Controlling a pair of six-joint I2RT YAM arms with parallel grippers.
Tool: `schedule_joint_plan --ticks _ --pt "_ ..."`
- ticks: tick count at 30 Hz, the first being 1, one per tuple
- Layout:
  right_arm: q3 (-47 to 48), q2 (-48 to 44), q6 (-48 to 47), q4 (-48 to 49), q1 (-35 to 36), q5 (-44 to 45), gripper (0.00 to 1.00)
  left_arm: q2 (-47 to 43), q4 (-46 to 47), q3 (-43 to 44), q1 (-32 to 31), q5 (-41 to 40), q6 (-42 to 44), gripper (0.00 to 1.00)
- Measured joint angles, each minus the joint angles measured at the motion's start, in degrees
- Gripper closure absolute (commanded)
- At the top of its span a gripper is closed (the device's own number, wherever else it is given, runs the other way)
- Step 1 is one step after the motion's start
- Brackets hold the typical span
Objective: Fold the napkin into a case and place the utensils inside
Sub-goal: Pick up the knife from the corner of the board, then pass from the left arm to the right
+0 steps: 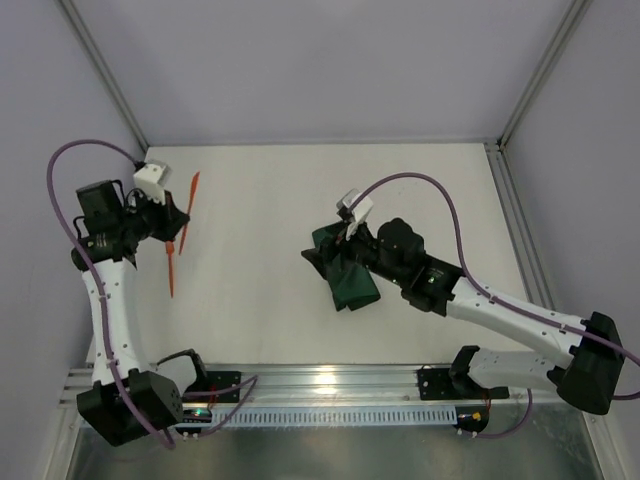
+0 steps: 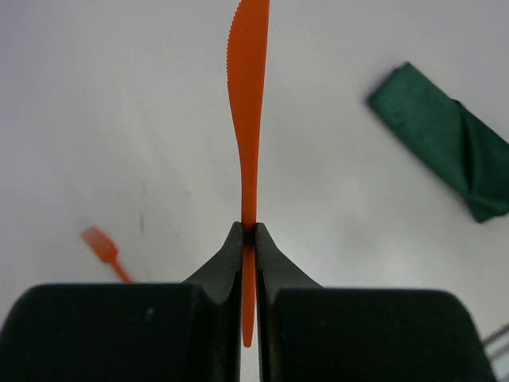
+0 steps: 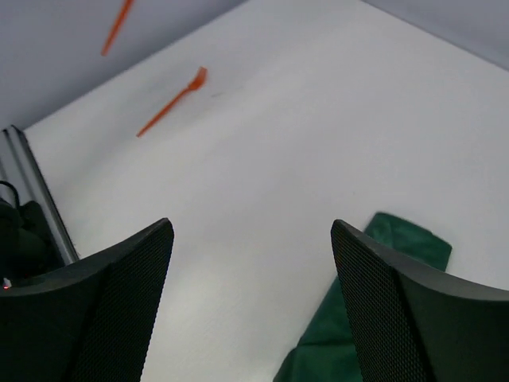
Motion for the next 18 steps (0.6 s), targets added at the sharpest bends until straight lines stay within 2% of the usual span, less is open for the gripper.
schedule_joint_plan --ticks 2,5,10,18 --pt "2.01 1.36 -0.33 3.48 -0.28 -4.20 0.17 -0.72 -1.88 2.34 -7.28 3.98 -0.44 1.00" --pt "6.51 5.66 -0.07 8.66 -0.26 -10.32 0.17 -0.26 -6.60 6.01 -13.77 9.99 -0.83 1.00" --pt "11.41 11.85 2.49 17.00 -0.26 -16.96 0.22 -1.16 -10.58 10.56 -16.63 16.22 -1.66 1.00" --pt "20.02 22.95 9.35 25.49 -0.26 -23.67 0.28 -6.10 -14.23 10.80 -17.55 24.11 -1.53 1.00"
